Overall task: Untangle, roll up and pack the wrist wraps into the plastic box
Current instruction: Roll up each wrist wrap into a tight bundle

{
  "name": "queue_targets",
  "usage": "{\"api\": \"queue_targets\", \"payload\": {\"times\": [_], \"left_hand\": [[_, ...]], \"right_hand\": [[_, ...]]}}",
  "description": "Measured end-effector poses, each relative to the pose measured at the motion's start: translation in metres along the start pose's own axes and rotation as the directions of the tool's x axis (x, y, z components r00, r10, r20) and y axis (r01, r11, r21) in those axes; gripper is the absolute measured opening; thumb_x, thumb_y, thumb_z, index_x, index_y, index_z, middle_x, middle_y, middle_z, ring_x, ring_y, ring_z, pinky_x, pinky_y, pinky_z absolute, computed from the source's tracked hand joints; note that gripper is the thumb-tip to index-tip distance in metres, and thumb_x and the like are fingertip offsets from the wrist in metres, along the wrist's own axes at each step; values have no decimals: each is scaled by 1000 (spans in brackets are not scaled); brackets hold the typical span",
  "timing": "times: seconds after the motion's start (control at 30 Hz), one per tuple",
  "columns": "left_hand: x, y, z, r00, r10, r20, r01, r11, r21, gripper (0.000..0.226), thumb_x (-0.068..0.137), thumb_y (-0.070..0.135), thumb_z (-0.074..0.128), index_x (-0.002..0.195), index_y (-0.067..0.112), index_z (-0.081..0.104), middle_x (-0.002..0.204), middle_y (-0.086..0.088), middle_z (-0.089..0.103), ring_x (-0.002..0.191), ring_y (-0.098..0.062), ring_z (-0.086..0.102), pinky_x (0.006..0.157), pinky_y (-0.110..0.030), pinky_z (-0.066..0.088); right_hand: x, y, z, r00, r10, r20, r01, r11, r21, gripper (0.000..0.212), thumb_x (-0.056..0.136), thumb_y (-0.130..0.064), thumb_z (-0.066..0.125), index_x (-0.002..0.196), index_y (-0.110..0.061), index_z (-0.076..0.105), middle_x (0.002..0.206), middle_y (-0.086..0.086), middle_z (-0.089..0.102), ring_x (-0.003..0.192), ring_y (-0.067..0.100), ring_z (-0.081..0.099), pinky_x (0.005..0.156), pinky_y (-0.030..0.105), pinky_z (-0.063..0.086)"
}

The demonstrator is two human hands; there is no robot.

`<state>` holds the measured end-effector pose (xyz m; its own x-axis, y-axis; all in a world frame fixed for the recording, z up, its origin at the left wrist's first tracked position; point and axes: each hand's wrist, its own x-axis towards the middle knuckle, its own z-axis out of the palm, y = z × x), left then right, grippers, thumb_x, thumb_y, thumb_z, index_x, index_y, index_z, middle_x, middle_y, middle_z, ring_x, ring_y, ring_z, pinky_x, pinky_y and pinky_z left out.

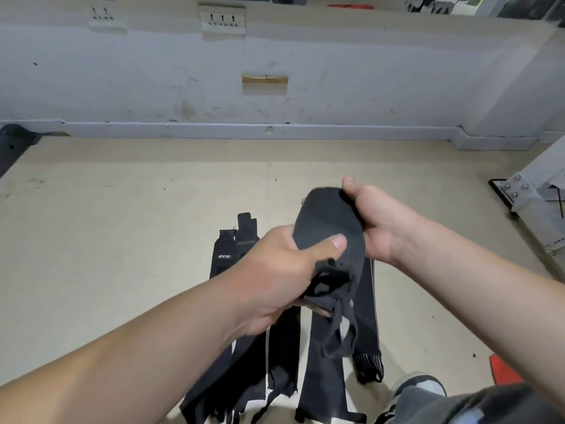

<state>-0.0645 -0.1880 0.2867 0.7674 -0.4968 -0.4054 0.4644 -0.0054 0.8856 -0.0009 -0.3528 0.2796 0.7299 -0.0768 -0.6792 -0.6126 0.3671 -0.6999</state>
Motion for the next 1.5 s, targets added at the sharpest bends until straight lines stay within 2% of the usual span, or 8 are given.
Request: {"api": "queue_targets", "payload": {"times": [0.13, 0.3, 0.43, 0.53, 0.83, 1.03, 1.13, 1.5], "left_hand": [[8, 15, -8, 979, 71, -191, -40, 986, 161, 24, 109, 32, 57, 103, 10, 67, 68, -6, 67, 47, -22, 53, 41, -23, 38], [12, 25, -26, 939, 14, -343, 58, 978, 199, 52, 96, 48, 57, 119, 0, 56, 63, -13, 53, 38, -20, 40, 42, -25, 30], [4, 34, -30, 918, -22, -395, 37, 999, 30, 35, 103, 41, 58, 109, 10, 72, 74, -6, 63, 40, -18, 46, 42, -27, 32], [1, 38, -31, 903, -74, -423, 61, 997, -46, 40, 107, 46, 52, 97, 13, 72, 73, -5, 68, 56, -21, 56, 51, -29, 37], [1, 42, -34, 912, -162, -376, 49, 955, -293, 23, 95, 20, 51, 102, 10, 70, 83, -12, 71, 79, -30, 70, 86, -47, 56], [6, 45, -36, 908, -154, -390, 66, 971, -231, 9, 97, 1, 62, 104, 4, 66, 88, -11, 74, 69, -23, 72, 62, -33, 60], [8, 40, -40, 853, -65, -518, -3, 992, -129, 50, 94, 1, 70, 136, 22, 54, 109, -9, 74, 69, -19, 70, 58, -29, 57], [0, 47, -41, 881, -30, -472, -65, 981, -184, 16, 99, 0, 67, 108, 9, 76, 112, -16, 73, 94, -30, 76, 57, -31, 64]], "right_hand": [[-13, 14, 5, 992, -18, 124, 53, 957, -287, 38, 111, -43, 46, 113, -11, 68, 92, 10, 77, 66, 23, 73, 50, 31, 58], [-49, 6, 12, 763, -597, 246, 619, 569, -541, 22, 107, -35, 56, 122, -39, 71, 116, 0, 75, 75, 28, 65, 65, 50, 60], [-75, 14, 16, 680, -504, 533, 732, 426, -532, 13, 96, -43, 66, 102, -41, 78, 101, 2, 78, 79, 33, 69, 72, 51, 55], [-75, 20, 15, 663, -502, 556, 745, 365, -559, 34, 73, -59, 79, 102, -42, 77, 123, -29, 67, 109, 2, 70, 97, 22, 52], [-68, 26, 0, 582, -550, 599, 799, 251, -546, 36, 70, -39, 91, 100, -38, 71, 134, -30, 62, 137, -4, 54, 107, 21, 47], [-69, 13, -3, 718, -538, 442, 696, 549, -463, 11, 88, -40, 78, 90, -30, 83, 116, -22, 76, 122, -3, 66, 110, 35, 49], [-61, 15, -5, 779, -516, 357, 625, 590, -511, 22, 94, -15, 70, 87, -30, 84, 116, -18, 78, 106, 36, 74, 103, 55, 56], [-56, 8, -6, 809, -522, 271, 587, 696, -413, 17, 84, -5, 82, 99, -15, 82, 90, 12, 82, 70, 36, 74, 90, 52, 63]]}}
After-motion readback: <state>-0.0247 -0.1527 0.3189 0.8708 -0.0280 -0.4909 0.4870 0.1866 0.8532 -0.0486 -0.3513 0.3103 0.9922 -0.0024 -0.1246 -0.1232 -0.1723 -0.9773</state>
